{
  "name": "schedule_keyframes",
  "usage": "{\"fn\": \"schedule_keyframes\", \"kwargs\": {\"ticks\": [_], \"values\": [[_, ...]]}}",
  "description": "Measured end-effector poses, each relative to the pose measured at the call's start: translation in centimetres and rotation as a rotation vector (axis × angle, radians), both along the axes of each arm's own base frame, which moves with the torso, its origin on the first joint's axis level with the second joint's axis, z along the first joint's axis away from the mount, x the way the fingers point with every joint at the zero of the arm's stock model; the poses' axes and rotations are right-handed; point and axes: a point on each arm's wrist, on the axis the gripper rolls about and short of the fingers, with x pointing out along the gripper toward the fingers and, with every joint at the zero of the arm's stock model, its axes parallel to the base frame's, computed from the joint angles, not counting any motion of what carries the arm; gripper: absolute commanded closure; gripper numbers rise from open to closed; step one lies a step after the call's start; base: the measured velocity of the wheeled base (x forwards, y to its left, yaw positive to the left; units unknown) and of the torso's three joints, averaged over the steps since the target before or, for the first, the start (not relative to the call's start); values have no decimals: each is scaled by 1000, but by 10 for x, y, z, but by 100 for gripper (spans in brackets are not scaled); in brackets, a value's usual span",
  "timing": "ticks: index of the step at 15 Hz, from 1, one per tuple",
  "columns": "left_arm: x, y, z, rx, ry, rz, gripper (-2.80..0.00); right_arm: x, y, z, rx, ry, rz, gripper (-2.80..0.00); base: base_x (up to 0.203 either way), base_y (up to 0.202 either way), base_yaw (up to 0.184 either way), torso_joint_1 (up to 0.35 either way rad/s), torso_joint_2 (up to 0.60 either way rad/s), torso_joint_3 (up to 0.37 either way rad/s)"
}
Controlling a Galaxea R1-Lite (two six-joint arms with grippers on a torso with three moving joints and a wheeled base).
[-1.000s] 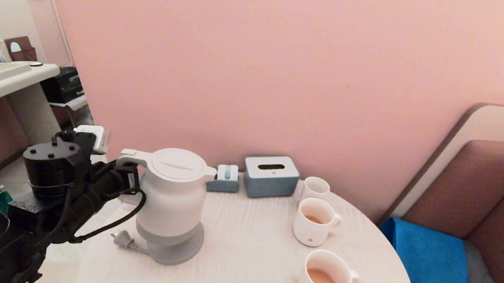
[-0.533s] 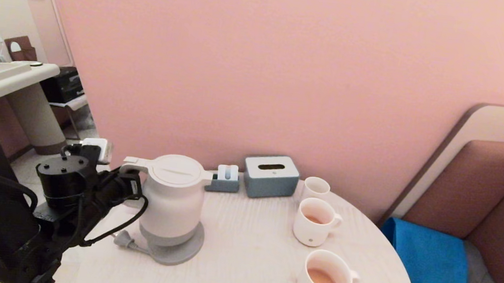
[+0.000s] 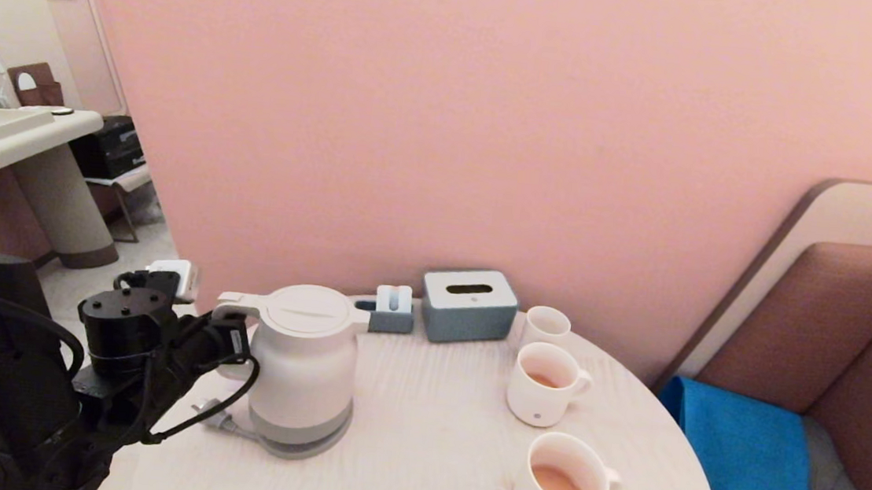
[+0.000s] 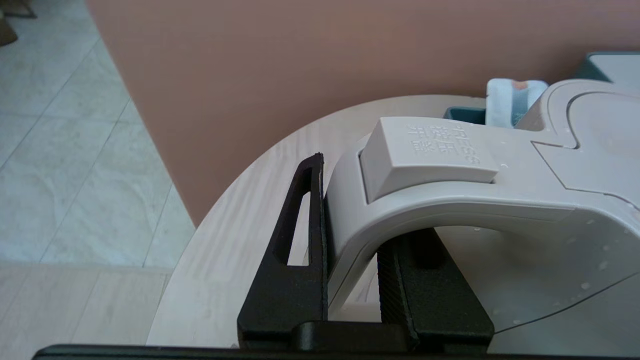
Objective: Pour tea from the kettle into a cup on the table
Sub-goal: Put down the kettle on the table
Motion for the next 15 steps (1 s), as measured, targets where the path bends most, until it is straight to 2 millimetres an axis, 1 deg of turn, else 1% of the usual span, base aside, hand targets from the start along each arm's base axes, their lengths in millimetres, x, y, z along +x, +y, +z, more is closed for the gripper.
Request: {"fn": "schedule_keyframes", "kwargs": {"ticks": [4, 8, 12, 15], "values": [[-10, -3, -9, -11, 29, -9, 0, 0, 0, 0, 0, 0, 0, 0, 0, 0, 0, 0, 0, 0], [-12, -5, -23, 5, 73, -8, 0, 0, 0, 0, 0, 0, -1, 0, 0, 0, 0, 0, 0, 0], [-21, -6, -30, 25, 121, -6, 0, 0, 0, 0, 0, 0, -1, 0, 0, 0, 0, 0, 0, 0], [-24, -5, -31, 35, 132, -8, 0, 0, 0, 0, 0, 0, 0, 0, 0, 0, 0, 0, 0, 0]]}}
